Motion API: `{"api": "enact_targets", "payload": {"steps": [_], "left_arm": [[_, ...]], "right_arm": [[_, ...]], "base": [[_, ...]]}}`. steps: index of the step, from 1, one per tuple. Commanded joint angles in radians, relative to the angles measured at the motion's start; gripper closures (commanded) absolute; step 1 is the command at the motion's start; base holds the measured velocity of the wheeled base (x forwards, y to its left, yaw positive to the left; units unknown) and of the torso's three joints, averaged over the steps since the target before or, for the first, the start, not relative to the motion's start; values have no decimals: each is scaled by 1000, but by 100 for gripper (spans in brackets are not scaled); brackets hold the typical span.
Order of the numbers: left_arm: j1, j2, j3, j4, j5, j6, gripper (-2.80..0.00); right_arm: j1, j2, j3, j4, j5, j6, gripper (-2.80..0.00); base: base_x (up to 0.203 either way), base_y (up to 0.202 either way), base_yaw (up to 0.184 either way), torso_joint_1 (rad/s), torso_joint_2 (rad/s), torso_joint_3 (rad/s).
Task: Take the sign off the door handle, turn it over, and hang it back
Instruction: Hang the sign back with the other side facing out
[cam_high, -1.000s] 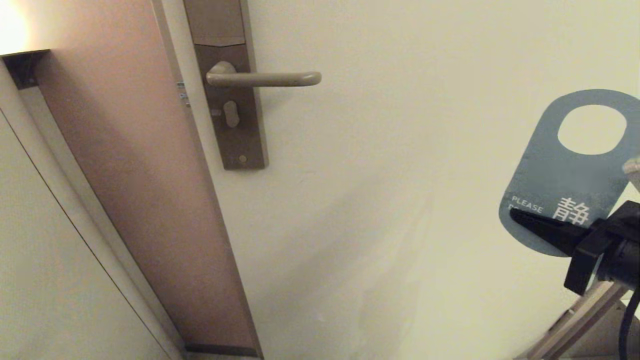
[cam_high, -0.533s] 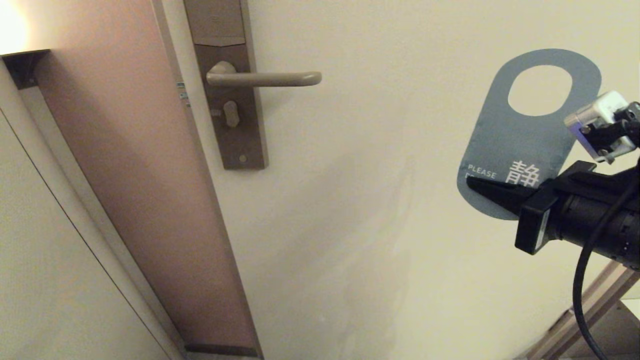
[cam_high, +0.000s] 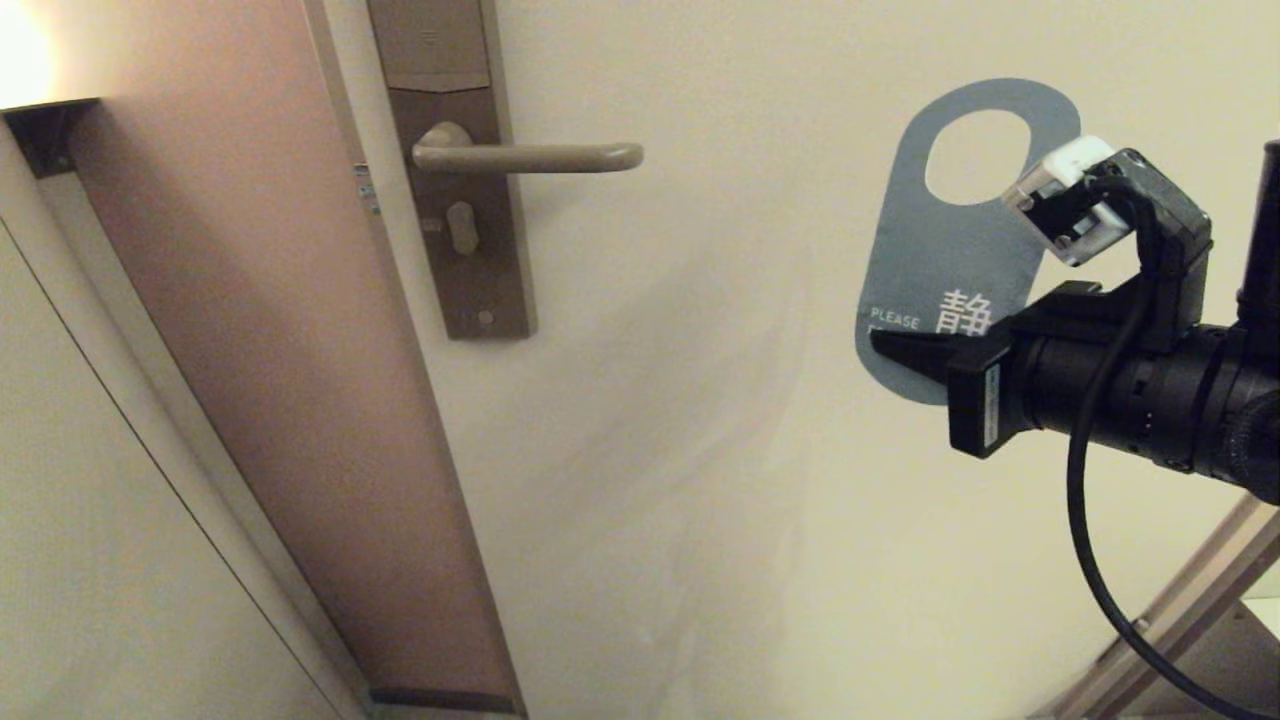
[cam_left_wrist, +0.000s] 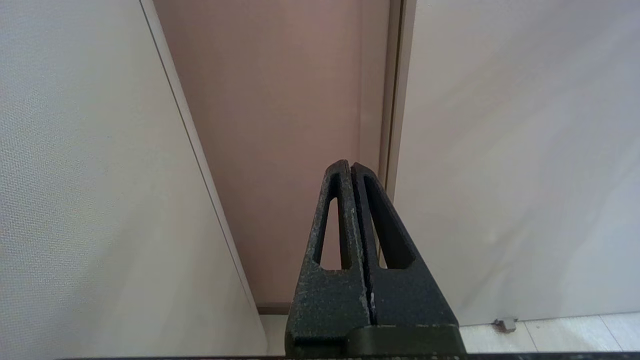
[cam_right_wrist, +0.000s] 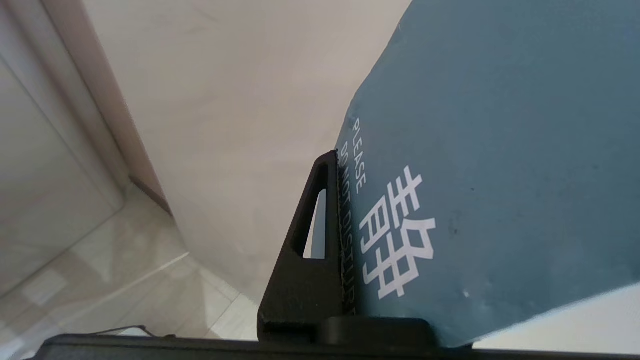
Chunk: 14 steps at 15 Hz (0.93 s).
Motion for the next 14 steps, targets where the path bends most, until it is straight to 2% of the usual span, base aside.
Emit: {"api": "enact_targets", "payload": {"steps": [1,4,9,11,14], "left_arm": [[0,2,0,-1,0,0,0],[0,2,0,-1,0,0,0],[0,2,0,-1,0,0,0],[0,2,0,-1,0,0,0],[0,2,0,-1,0,0,0]], "right_arm": [[46,33,-41,11,-37,1,0],[145,78,-98,17,-156,1,0],[310,123,-139,14,-308,-12,0],[336,149,-153,7,-348,-12,0],[337,183,-165,-16,-358,-11,0]], "base": [[0,0,0,0,0,0],[0,0,0,0,0,0],[0,0,0,0,0,0],[0,0,0,0,0,0],[0,0,0,0,0,0]]}}
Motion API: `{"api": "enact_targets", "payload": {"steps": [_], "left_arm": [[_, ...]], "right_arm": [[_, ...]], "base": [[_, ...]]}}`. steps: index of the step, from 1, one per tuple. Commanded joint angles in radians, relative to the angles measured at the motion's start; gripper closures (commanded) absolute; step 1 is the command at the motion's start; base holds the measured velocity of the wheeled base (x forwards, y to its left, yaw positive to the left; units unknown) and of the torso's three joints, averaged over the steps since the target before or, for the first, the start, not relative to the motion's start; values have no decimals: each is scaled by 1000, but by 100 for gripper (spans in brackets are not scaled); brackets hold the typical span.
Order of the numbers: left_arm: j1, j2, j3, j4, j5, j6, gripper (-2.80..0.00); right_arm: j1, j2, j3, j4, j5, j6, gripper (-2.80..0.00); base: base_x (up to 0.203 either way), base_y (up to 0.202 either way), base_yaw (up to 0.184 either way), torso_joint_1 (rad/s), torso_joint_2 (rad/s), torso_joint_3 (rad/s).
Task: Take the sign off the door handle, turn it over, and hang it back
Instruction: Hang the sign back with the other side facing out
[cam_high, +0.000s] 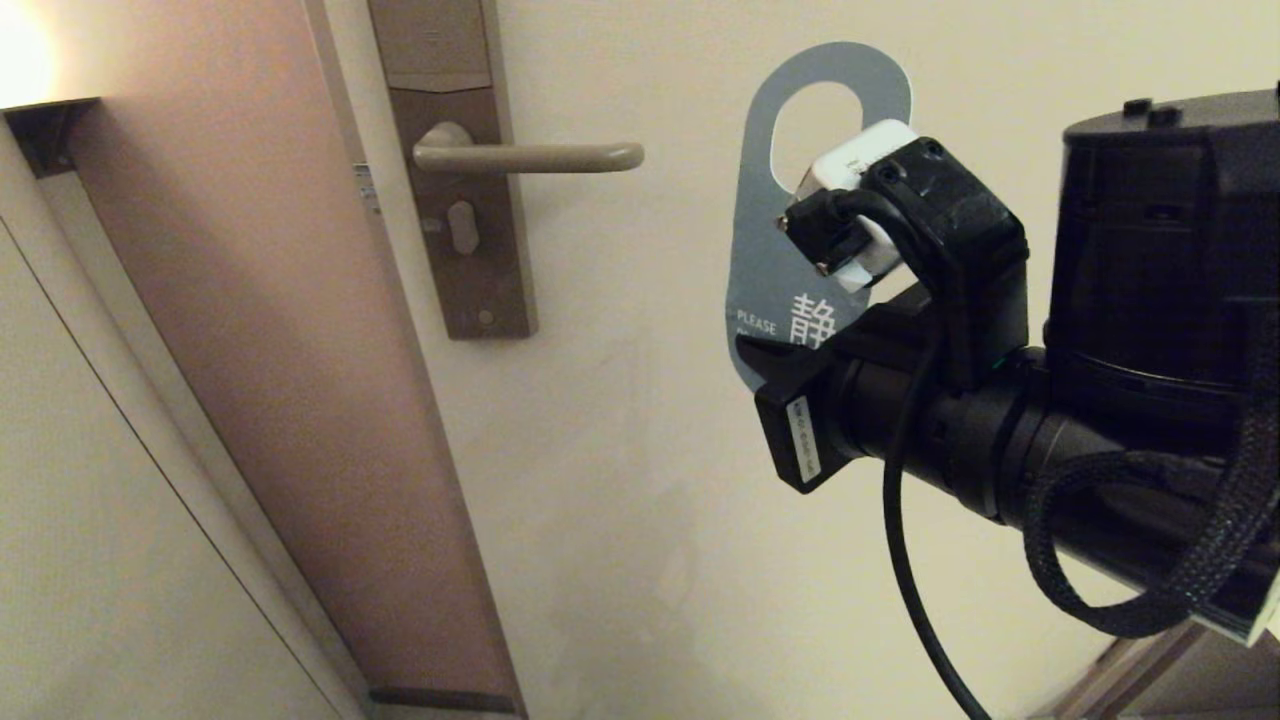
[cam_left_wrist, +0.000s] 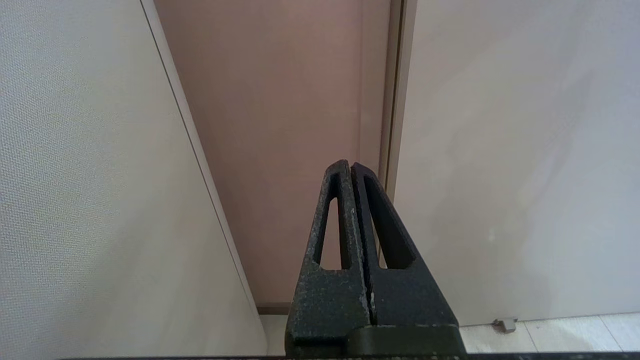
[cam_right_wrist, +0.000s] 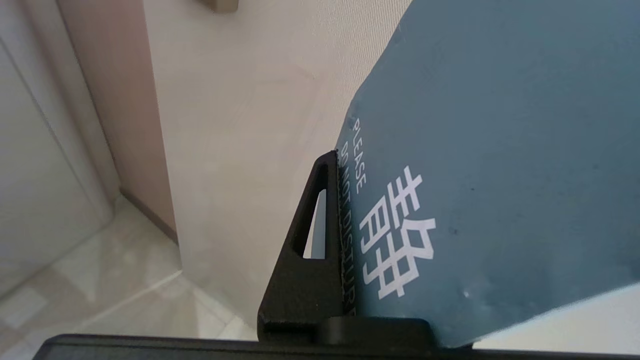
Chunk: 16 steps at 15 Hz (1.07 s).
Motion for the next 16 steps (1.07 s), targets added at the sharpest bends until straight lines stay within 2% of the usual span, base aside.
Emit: {"api": "enact_targets", "payload": {"steps": [1,8,11,16], "left_arm": [[0,2,0,0,0,0,0],[0,2,0,0,0,0,0],[0,2,0,0,0,0,0],[0,2,0,0,0,0,0]], "right_arm": [[2,34,-9,-14,-7,-1,0],[2,166,-148,-54,-39,-2,0],[2,225,-226,-52,-84,-2,0],[0,267,-253,-53,-113,-2,0]], "base": [[0,0,0,0,0,0],[0,0,0,0,0,0],[0,0,0,0,0,0],[0,0,0,0,0,0]]}}
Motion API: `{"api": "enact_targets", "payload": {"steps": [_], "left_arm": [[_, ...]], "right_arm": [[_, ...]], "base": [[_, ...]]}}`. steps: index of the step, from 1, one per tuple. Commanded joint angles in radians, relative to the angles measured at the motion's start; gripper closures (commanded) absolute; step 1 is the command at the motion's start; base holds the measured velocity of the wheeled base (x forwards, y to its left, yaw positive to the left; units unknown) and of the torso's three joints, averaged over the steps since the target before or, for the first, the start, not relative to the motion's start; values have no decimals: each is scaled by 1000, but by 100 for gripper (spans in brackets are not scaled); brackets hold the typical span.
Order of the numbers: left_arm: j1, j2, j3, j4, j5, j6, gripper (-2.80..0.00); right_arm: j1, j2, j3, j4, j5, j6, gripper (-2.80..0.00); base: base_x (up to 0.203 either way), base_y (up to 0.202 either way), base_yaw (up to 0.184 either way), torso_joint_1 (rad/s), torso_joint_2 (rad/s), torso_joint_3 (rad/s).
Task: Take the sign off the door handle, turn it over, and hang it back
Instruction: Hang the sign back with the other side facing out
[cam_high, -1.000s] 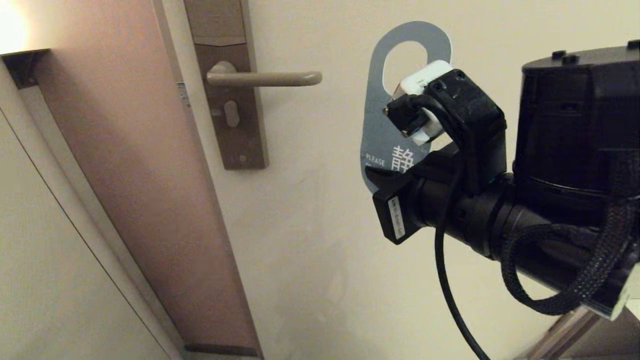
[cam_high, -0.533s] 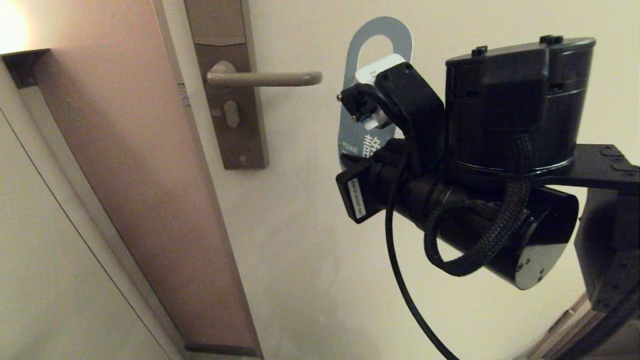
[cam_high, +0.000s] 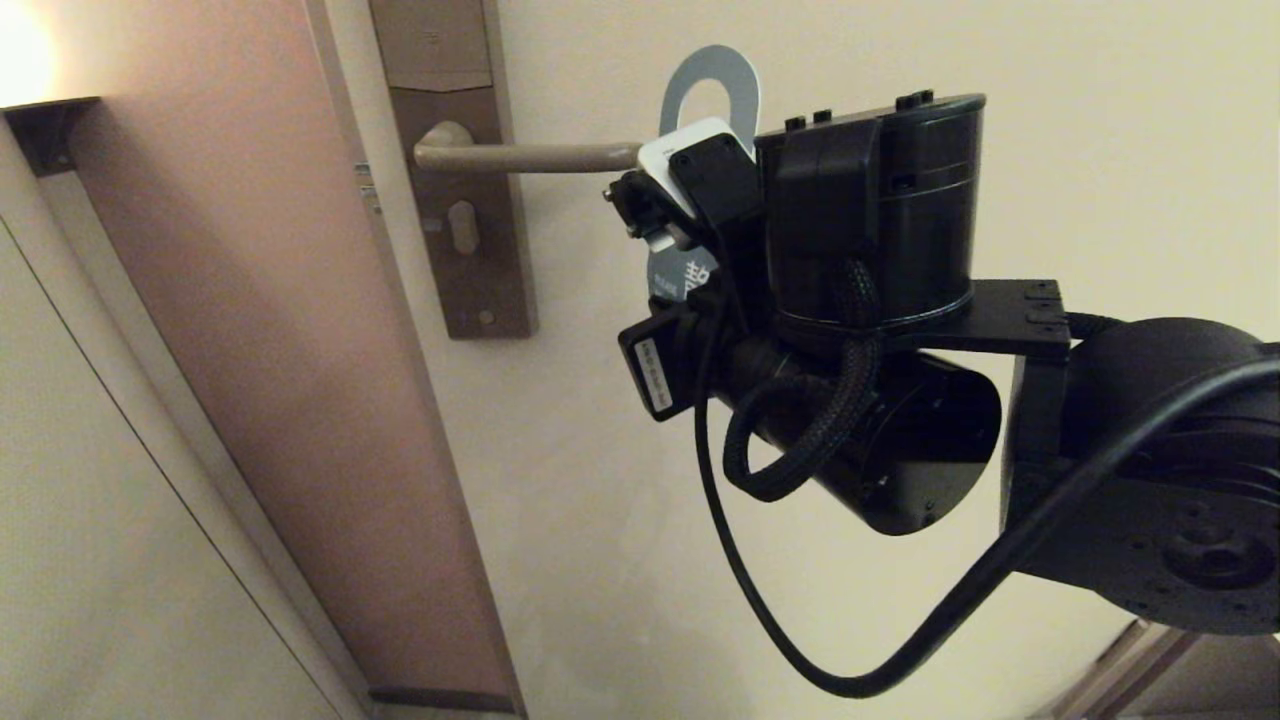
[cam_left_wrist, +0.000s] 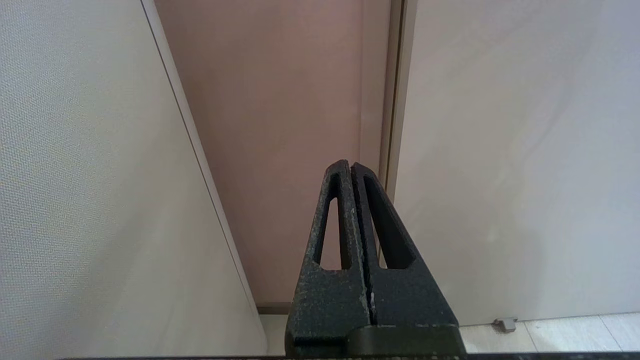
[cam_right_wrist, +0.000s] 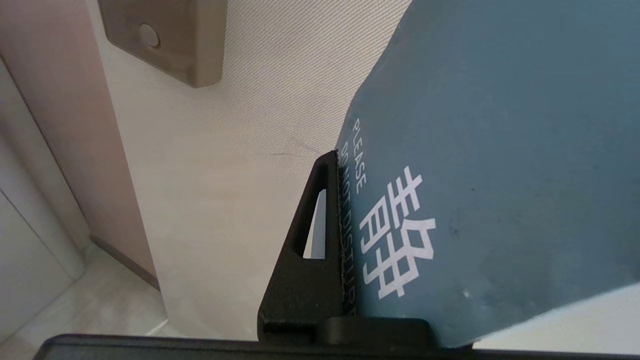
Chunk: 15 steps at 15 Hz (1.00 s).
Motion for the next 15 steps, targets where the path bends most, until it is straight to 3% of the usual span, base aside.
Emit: {"api": "enact_targets", "payload": {"steps": [1,15], "left_arm": [[0,2,0,-1,0,0,0],[0,2,0,-1,0,0,0]], "right_arm": [[-3,17,-12,-2,-5,-1,0],[-25,114,-139,8,-25,-24,0]], "base": [[0,0,0,0,0,0],[0,0,0,0,0,0]]}}
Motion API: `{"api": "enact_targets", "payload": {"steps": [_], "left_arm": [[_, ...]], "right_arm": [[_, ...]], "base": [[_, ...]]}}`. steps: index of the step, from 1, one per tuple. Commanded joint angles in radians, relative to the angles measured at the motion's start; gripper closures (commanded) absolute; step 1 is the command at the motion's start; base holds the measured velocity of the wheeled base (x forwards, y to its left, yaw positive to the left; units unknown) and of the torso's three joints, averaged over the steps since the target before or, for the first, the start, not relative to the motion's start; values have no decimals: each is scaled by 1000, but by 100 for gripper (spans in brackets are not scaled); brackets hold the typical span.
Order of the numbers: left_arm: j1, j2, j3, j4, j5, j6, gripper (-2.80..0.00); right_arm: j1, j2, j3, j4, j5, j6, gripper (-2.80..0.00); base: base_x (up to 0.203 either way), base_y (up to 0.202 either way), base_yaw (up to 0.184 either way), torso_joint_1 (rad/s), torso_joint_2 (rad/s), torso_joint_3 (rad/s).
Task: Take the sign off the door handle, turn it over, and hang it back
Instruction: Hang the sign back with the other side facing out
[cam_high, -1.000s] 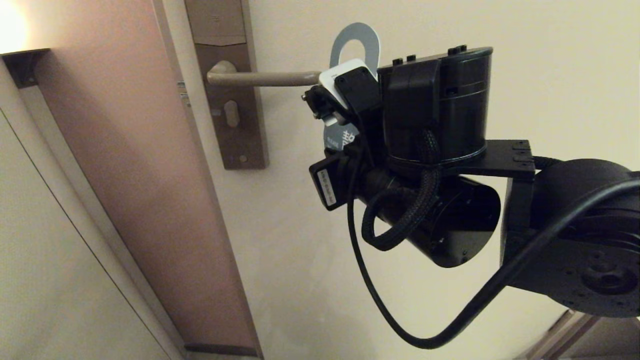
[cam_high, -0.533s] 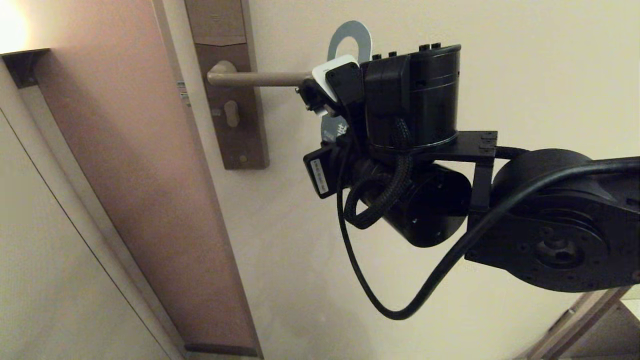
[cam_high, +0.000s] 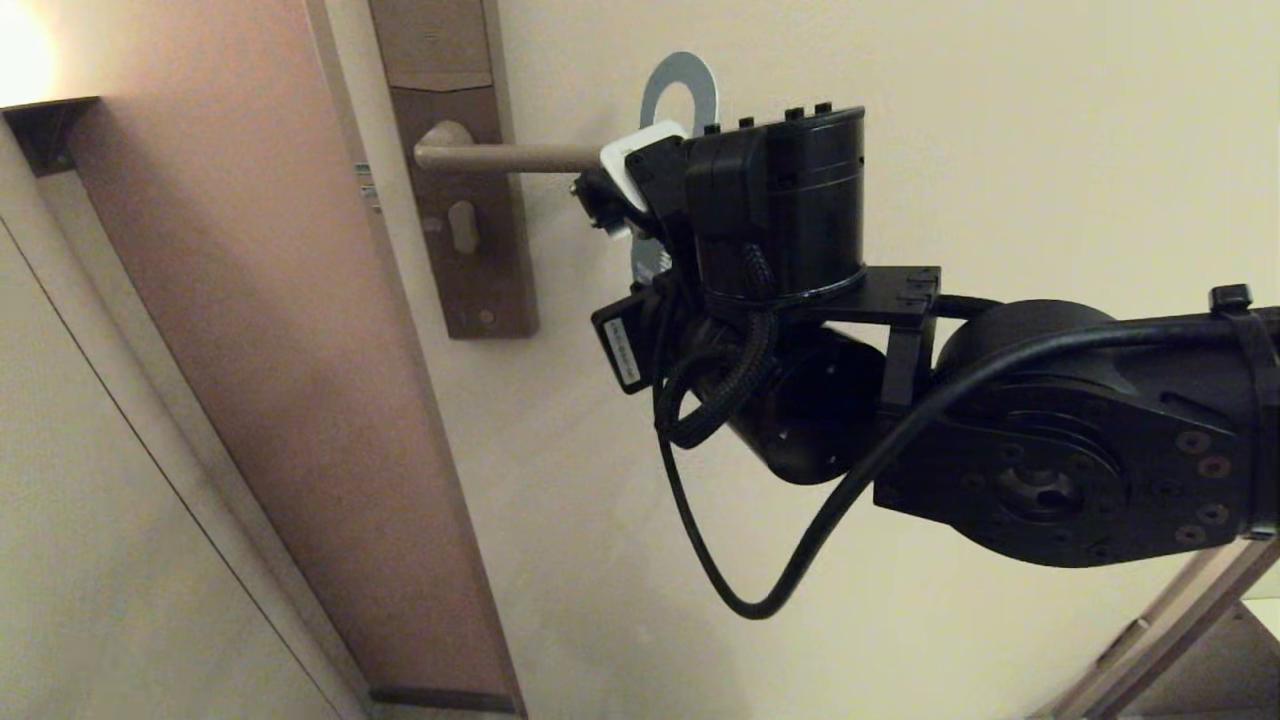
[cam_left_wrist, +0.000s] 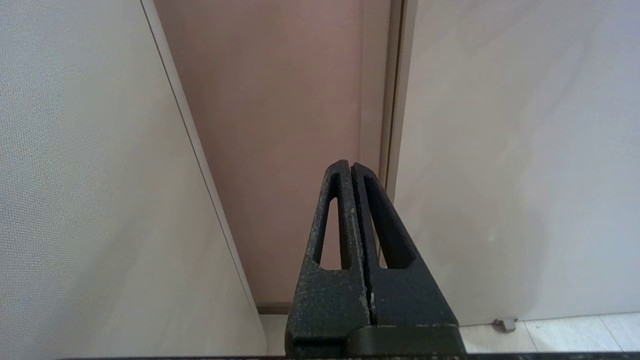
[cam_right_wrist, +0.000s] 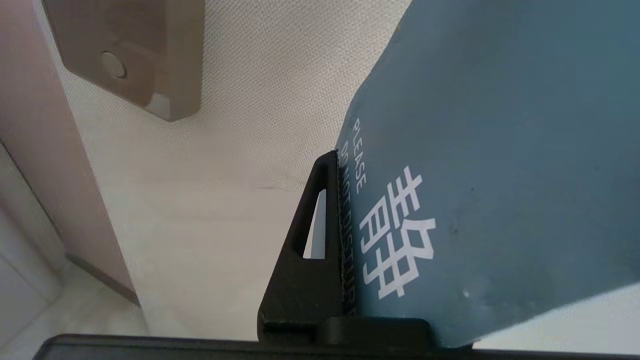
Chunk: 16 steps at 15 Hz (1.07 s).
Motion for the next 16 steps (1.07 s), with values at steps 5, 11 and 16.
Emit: {"api": "enact_targets", "payload": {"steps": [5,11,16], "left_arm": [[0,2,0,-1,0,0,0],[0,2,0,-1,0,0,0],[0,2,0,-1,0,0,0]], "right_arm": [[19,26,-30,1,-41,-19,0],[61,50,-40,1,-111,-31,0],[100,103,-121,3,-156,-51,0]], "base": [[0,0,0,0,0,0],[0,0,0,0,0,0],[0,0,0,0,0,0]]}}
